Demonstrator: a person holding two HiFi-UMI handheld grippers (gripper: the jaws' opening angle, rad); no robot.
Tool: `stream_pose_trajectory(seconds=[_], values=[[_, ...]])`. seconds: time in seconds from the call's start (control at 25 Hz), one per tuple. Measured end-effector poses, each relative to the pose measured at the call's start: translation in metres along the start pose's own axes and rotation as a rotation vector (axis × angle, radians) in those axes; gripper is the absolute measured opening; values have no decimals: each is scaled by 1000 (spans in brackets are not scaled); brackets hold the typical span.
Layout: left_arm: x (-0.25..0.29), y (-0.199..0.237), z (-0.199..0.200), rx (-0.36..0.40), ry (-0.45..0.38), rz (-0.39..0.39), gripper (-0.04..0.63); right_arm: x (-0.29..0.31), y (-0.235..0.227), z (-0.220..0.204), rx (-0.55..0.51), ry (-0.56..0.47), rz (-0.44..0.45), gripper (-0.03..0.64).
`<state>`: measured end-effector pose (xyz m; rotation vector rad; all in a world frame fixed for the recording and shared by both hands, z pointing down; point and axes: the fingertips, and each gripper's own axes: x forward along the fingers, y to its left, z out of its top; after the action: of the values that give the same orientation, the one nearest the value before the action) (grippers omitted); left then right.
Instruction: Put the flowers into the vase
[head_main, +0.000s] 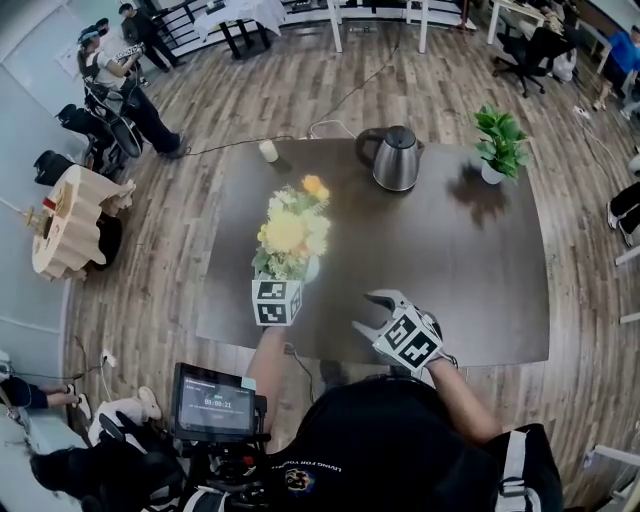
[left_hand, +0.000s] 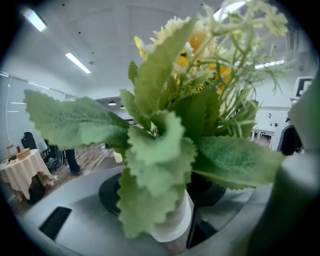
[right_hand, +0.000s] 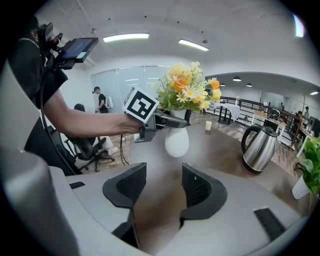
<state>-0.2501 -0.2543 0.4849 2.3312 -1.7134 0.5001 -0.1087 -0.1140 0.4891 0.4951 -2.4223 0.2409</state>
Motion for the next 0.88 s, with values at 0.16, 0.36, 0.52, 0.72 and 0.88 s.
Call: stream_pose_trajectory(seconds=[0.16,0.36,0.52,0.72,0.88], values=[[1,24,-5,-2,5,-8,242,17,6,13,11,10,-9,225],[3,50,-15,-1,2,-24,242,36,16,21,19,40,-32,225],[4,66,-26,-8,2,-36,242,46,23,25,35,66,-55,225],[4,82,-36,-14,1,-52,242,58,33,32,41,88,-81,225],[3,94,-44,-25,-6,-66,244,67,40,39,41,108,-98,225]])
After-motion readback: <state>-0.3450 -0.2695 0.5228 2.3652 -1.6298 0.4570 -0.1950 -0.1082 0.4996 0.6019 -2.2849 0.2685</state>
